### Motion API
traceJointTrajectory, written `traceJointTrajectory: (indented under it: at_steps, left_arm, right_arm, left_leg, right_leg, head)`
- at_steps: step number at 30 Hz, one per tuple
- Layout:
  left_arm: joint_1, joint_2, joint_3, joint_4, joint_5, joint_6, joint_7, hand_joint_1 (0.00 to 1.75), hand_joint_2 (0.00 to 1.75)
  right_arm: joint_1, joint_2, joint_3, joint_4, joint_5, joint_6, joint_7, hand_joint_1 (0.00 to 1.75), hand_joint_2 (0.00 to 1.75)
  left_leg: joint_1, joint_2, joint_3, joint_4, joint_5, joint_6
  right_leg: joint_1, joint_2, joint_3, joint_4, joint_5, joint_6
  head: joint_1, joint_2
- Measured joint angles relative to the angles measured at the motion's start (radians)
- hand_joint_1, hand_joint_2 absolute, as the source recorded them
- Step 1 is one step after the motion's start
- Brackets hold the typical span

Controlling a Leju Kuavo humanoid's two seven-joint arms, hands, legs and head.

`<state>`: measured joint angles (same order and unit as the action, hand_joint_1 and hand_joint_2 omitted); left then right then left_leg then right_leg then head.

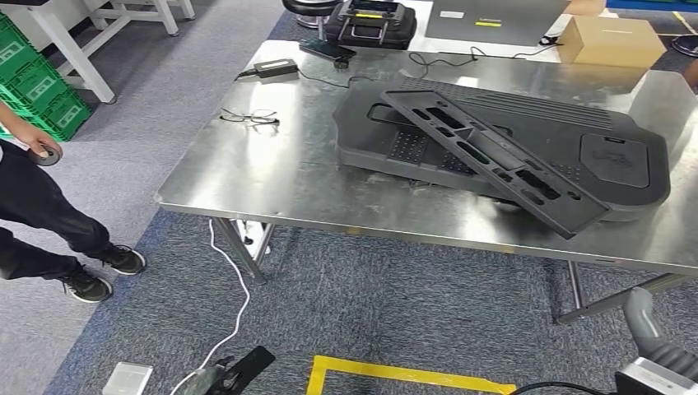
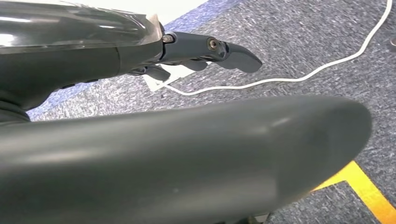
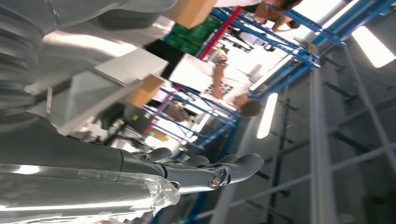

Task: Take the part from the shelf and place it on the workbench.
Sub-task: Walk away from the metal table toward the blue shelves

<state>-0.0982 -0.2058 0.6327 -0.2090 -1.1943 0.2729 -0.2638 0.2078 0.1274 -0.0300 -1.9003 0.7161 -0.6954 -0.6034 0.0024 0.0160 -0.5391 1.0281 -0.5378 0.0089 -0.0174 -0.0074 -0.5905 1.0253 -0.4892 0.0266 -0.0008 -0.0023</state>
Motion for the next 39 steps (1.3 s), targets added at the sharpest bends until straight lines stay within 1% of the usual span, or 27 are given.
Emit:
traceJointTrajectory:
  at_steps: [3, 4, 5, 6, 8, 9, 10, 11, 13, 15, 17, 19, 21, 23, 24, 25, 26, 28, 29, 30, 31, 33, 34, 35, 36, 38, 39]
  left_arm:
    - [0.003, 0.000, 0.005, 0.000, 0.002, 0.003, -0.001, 0.00, 0.00]
    - [0.003, 0.000, 0.006, 0.000, 0.002, 0.004, -0.002, 0.00, 0.00]
    - [0.004, 0.000, 0.008, 0.000, 0.002, 0.004, -0.002, 0.00, 0.00]
    - [0.004, 0.000, 0.008, 0.000, 0.002, 0.005, -0.002, 0.00, 0.00]
    - [0.006, 0.001, 0.010, 0.000, 0.002, 0.006, -0.003, 0.00, 0.00]
    - [0.008, 0.001, 0.011, 0.000, 0.002, 0.006, -0.003, 0.00, 0.00]
    - [0.009, 0.001, 0.011, 0.000, 0.002, 0.006, -0.003, 0.00, 0.00]
    - [0.010, 0.001, 0.012, 0.000, 0.002, 0.006, -0.003, 0.00, 0.00]
    - [0.011, 0.001, 0.012, 0.000, 0.002, 0.006, -0.004, 0.00, 0.00]
    - [0.011, 0.002, 0.013, 0.000, 0.002, 0.007, -0.006, 0.00, 0.00]
    - [0.011, 0.002, 0.014, 0.000, 0.002, 0.009, -0.008, 0.00, 0.00]
    - [0.012, 0.002, 0.016, 0.000, 0.003, 0.010, -0.010, 0.00, 0.00]
    - [0.013, 0.002, 0.021, 0.000, 0.006, 0.011, -0.010, 0.00, 0.00]
    - [0.015, 0.003, 0.024, 0.000, 0.011, 0.011, -0.010, 0.00, 0.00]
    - [0.016, 0.003, 0.025, 0.000, 0.014, 0.011, -0.010, 0.00, 0.00]
    - [0.017, 0.003, 0.027, 0.000, 0.016, 0.011, -0.010, 0.00, 0.00]
    - [0.018, 0.004, 0.028, 0.000, 0.017, 0.012, -0.010, 0.00, 0.00]
    - [0.018, 0.005, 0.029, 0.000, 0.018, 0.012, -0.010, 0.00, 0.00]
    - [0.018, 0.006, 0.030, 0.000, 0.018, 0.013, -0.010, 0.00, 0.00]
    - [0.018, 0.006, 0.031, 0.000, 0.018, 0.013, -0.011, 0.00, 0.00]
    - [0.019, 0.007, 0.032, 0.000, 0.019, 0.013, -0.011, 0.00, 0.00]
    - [0.020, 0.007, 0.034, 0.000, 0.019, 0.014, -0.012, 0.00, 0.00]
    - [0.021, 0.007, 0.035, 0.000, 0.019, 0.014, -0.012, 0.00, 0.00]
    - [0.021, 0.007, 0.036, 0.000, 0.019, 0.014, -0.012, 0.00, 0.00]
    - [0.021, 0.007, 0.036, 0.000, 0.019, 0.014, -0.012, 0.00, 0.00]
    - [0.022, 0.007, 0.037, 0.000, 0.020, 0.014, -0.013, 0.00, 0.00]
    - [0.023, 0.007, 0.038, 0.000, 0.020, 0.014, -0.013, 0.00, 0.00]
  right_arm:
    - [0.027, 0.000, 0.001, -0.016, -0.040, 0.000, 0.010, 0.00, 1.75]
    - [0.035, 0.000, 0.001, -0.022, -0.051, 0.000, 0.011, 0.00, 1.75]
    - [0.041, 0.000, 0.002, -0.025, -0.060, -0.001, 0.011, 0.00, 1.75]
    - [0.046, -0.001, 0.002, -0.027, -0.067, -0.001, 0.012, 0.00, 1.75]
    - [0.055, -0.001, 0.002, -0.028, -0.076, -0.002, 0.012, 0.00, 1.75]
    - [0.059, -0.002, 0.003, -0.028, -0.080, -0.002, 0.013, 0.00, 1.75]
    - [0.063, -0.002, 0.003, -0.028, -0.084, -0.002, 0.015, 0.00, 1.75]
    - [0.064, -0.003, 0.003, -0.027, -0.086, -0.002, 0.016, 0.00, 1.75]
    - [0.065, -0.004, 0.004, -0.027, -0.088, -0.002, 0.018, 0.00, 1.75]
    - [0.065, -0.005, 0.007, -0.027, -0.092, -0.002, 0.020, 0.00, 1.75]
    - [0.068, -0.005, 0.009, -0.027, -0.097, -0.002, 0.023, 0.00, 1.75]
    - [0.071, -0.005, 0.012, -0.027, -0.101, -0.002, 0.026, 0.00, 1.75]
    - [0.072, -0.005, 0.017, -0.027, -0.104, -0.002, 0.026, 0.00, 1.75]
    - [0.073, -0.005, 0.020, -0.025, -0.109, -0.002, 0.027, 0.00, 1.75]
    - [0.074, -0.005, 0.021, -0.024, -0.112, -0.002, 0.028, 0.00, 1.75]
    - [0.075, -0.005, 0.022, -0.023, -0.116, -0.002, 0.028, 0.00, 1.75]
    - [0.076, -0.004, 0.023, -0.022, -0.120, -0.002, 0.028, 0.00, 1.75]
    - [0.077, -0.004, 0.023, -0.022, -0.133, -0.002, 0.028, 0.00, 1.75]
    - [0.077, -0.003, 0.023, -0.022, -0.141, -0.002, 0.028, 0.00, 1.75]
    - [0.077, -0.002, 0.023, -0.022, -0.147, -0.002, 0.028, 0.00, 1.75]
    - [0.077, -0.001, 0.023, -0.023, -0.152, -0.002, 0.028, 0.00, 1.75]
    - [0.078, 0.002, 0.023, -0.025, -0.158, -0.002, 0.027, 0.00, 1.75]
    - [0.080, 0.002, 0.023, -0.025, -0.160, -0.002, 0.027, 0.00, 1.75]
    - [0.081, 0.003, 0.022, -0.026, -0.164, -0.002, 0.026, 0.00, 1.75]
    - [0.083, 0.003, 0.023, -0.027, -0.169, -0.002, 0.025, 0.00, 1.75]
    - [0.085, 0.005, 0.023, -0.028, -0.180, -0.002, 0.020, 0.00, 1.75]
    - [0.088, 0.007, 0.023, -0.028, -0.184, -0.002, 0.017, 0.00, 1.31]
  left_leg:
    - [0.001, 0.002, 0.001, -0.006, 0.010, 0.013]
    - [0.005, 0.004, 0.001, -0.012, 0.015, 0.019]
    - [0.009, 0.006, 0.002, -0.018, 0.021, 0.024]
    - [0.012, 0.008, 0.002, -0.021, 0.024, 0.027]
    - [0.013, 0.010, 0.000, -0.021, 0.027, 0.029]
    - [0.014, 0.010, 0.000, -0.020, 0.027, 0.028]
    - [0.014, 0.010, 0.000, -0.020, 0.028, 0.027]
    - [0.016, 0.011, 0.001, -0.019, 0.028, 0.026]
    - [0.019, 0.010, 0.001, -0.017, 0.027, 0.018]
    - [0.019, 0.009, -0.002, -0.016, 0.029, 0.004]
    - [0.017, 0.010, -0.006, -0.016, 0.035, -0.010]
    - [0.019, 0.008, -0.012, -0.008, 0.024, -0.020]
    - [0.021, 0.002, -0.038, 0.059, -0.034, -0.026]
    - [0.020, -0.002, -0.087, 0.191, -0.110, -0.027]
    - [0.019, -0.003, -0.105, 0.245, -0.131, -0.027]
    - [0.018, -0.004, -0.107, 0.267, -0.133, -0.025]
    - [0.017, -0.004, -0.089, 0.247, -0.115, -0.022]
    - [0.016, -0.006, -0.012, 0.117, -0.053, -0.012]
    - [0.014, -0.009, 0.027, 0.047, -0.029, -0.008]
    - [0.012, -0.012, 0.053, -0.002, -0.017, -0.006]
    - [0.011, -0.014, 0.064, -0.029, -0.013, -0.004]
    - [0.008, -0.014, 0.060, -0.037, -0.009, 0.000]
    - [0.009, -0.012, 0.055, -0.039, -0.004, 0.006]
    - [0.011, -0.010, 0.049, -0.040, 0.003, 0.014]
    - [0.013, -0.007, 0.042, -0.041, 0.011, 0.021]
    - [0.011, -0.003, 0.026, -0.040, 0.024, 0.029]
    - [0.009, -0.001, 0.017, -0.040, 0.030, 0.030]
  right_leg:
    - [-0.002, 0.001, 0.002, -0.003, 0.003, 0.010]
    - [-0.002, 0.002, -0.001, 0.003, -0.006, 0.014]
    - [-0.002, 0.003, -0.009, 0.026, -0.027, 0.018]
    - [-0.003, 0.004, -0.025, 0.070, -0.059, 0.021]
    - [-0.006, 0.004, -0.070, 0.194, -0.124, 0.029]
    - [-0.008, 0.004, -0.086, 0.242, -0.138, 0.032]
    - [-0.009, 0.004, -0.086, 0.256, -0.133, 0.035]
    - [-0.010, 0.003, -0.069, 0.230, -0.109, 0.037]
    - [-0.012, 0.001, 0.001, 0.103, -0.047, 0.038]
    - [-0.007, 0.001, 0.048, 0.006, -0.021, 0.027]
    - [0.000, 0.004, 0.049, -0.011, -0.023, 0.010]
    - [-0.002, 0.004, 0.043, -0.016, -0.019, -0.008]
    - [-0.004, 0.004, 0.035, -0.020, -0.011, -0.026]
    - [0.002, 0.004, 0.022, -0.019, -0.002, -0.037]
    - [0.004, 0.004, 0.016, -0.019, 0.002, -0.040]
    - [0.007, 0.005, 0.011, -0.018, 0.006, -0.042]
    - [0.008, 0.007, 0.007, -0.018, 0.010, -0.041]
    - [0.010, 0.010, 0.002, -0.017, 0.016, -0.036]
    - [0.011, 0.012, -0.001, -0.016, 0.020, -0.032]
    - [0.012, 0.012, -0.004, -0.015, 0.025, -0.027]
    - [0.013, 0.013, -0.007, -0.015, 0.030, -0.021]
    - [0.013, 0.014, -0.012, -0.014, 0.040, -0.009]
    - [0.012, 0.014, -0.016, -0.010, 0.034, -0.003]
    - [0.010, 0.014, -0.023, 0.007, 0.015, 0.002]
    - [0.009, 0.013, -0.036, 0.044, -0.021, 0.008]
    - [0.006, 0.012, -0.075, 0.167, -0.109, 0.016]
    - [0.006, 0.012, -0.089, 0.227, -0.139, 0.019]
  head:
    - [0.000, 0.000]
    - [0.000, 0.000]
    - [0.001, 0.000]
    - [0.002, 0.000]
    - [0.002, 0.000]
    - [0.002, 0.000]
    - [0.002, 0.000]
    - [0.002, 0.000]
    - [0.002, 0.000]
    - [0.001, 0.000]
    - [0.000, 0.000]
    - [0.000, 0.000]
    - [-0.001, 0.000]
    - [-0.001, 0.000]
    - [-0.001, 0.000]
    - [-0.001, 0.000]
    - [-0.001, 0.000]
    - [-0.001, 0.000]
    - [-0.001, 0.000]
    - [-0.001, 0.000]
    - [0.000, 0.000]
    - [0.000, 0.000]
    - [0.000, 0.000]
    - [0.002, 0.000]
    - [0.002, 0.000]
    - [0.004, 0.000]
    - [0.004, 0.000]
